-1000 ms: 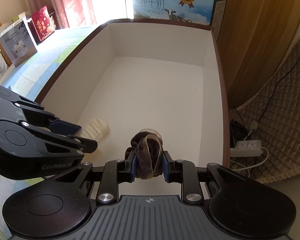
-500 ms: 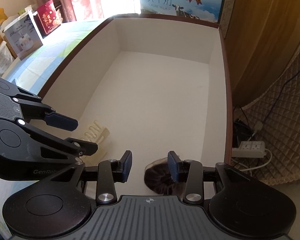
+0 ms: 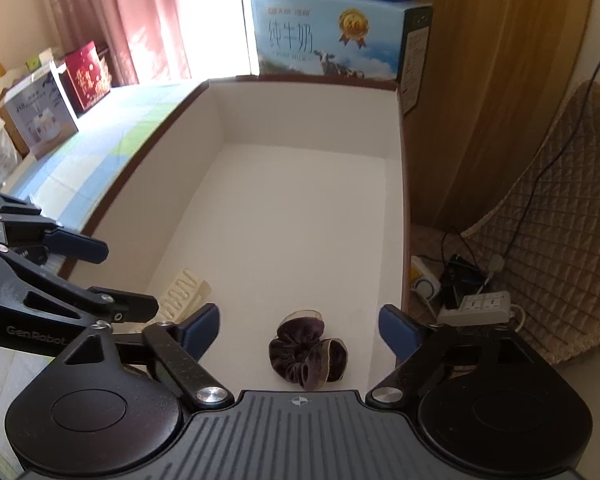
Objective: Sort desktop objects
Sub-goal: 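Open both grippers to drop the comb and scrunchie into the box, then withdraw both tools from the box back toward the remaining items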
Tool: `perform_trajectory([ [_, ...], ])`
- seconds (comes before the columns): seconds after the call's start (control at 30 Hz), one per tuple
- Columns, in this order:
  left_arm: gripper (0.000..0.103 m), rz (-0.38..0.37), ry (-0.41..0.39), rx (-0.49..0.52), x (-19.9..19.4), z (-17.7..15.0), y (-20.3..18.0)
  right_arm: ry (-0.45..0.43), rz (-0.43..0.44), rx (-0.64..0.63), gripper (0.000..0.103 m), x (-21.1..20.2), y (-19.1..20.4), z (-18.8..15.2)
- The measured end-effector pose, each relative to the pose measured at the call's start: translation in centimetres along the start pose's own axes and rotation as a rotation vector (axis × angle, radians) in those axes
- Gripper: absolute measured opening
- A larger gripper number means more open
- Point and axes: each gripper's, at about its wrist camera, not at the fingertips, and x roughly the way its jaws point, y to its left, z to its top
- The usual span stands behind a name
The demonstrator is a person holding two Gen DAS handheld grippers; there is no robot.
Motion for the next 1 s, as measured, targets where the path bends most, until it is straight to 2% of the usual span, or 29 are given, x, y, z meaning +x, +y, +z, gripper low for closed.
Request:
perform_trajectory([
  [0.2, 0.075, -0.006, -0.057, -0.021, -3.0, -1.7, 0.9, -0.073, 0.017, 0.041, 0.098, -2.7, 0.8, -0.8],
  [0.33, 0.082, -0.016, -0.099, -0.023, -5.1, -3.1, 1.4, -0.116, 0.02, 0.053, 0.101, -4.5, 2.3, -1.5],
  [0.6, 0.085, -0.028, -0.153, -0.012, -8.6, -5.9, 2.5, -0.143, 0.013, 0.091, 0.101, -6.7, 5.2, -3.2],
  [0.87, 0.085, -0.039, -0.166, -0.016, -11.0, -9.2, 4.9, -0.143, -0.001, 0.119, 0.101, -7.8, 8.7, -4.8],
  [1.0, 0.085, -0.033, -0.164, -0.018, -12.0, -11.2, 6.4, -0.131, 0.019, 0.123, 0.101, -7.9, 10.8, -5.7],
])
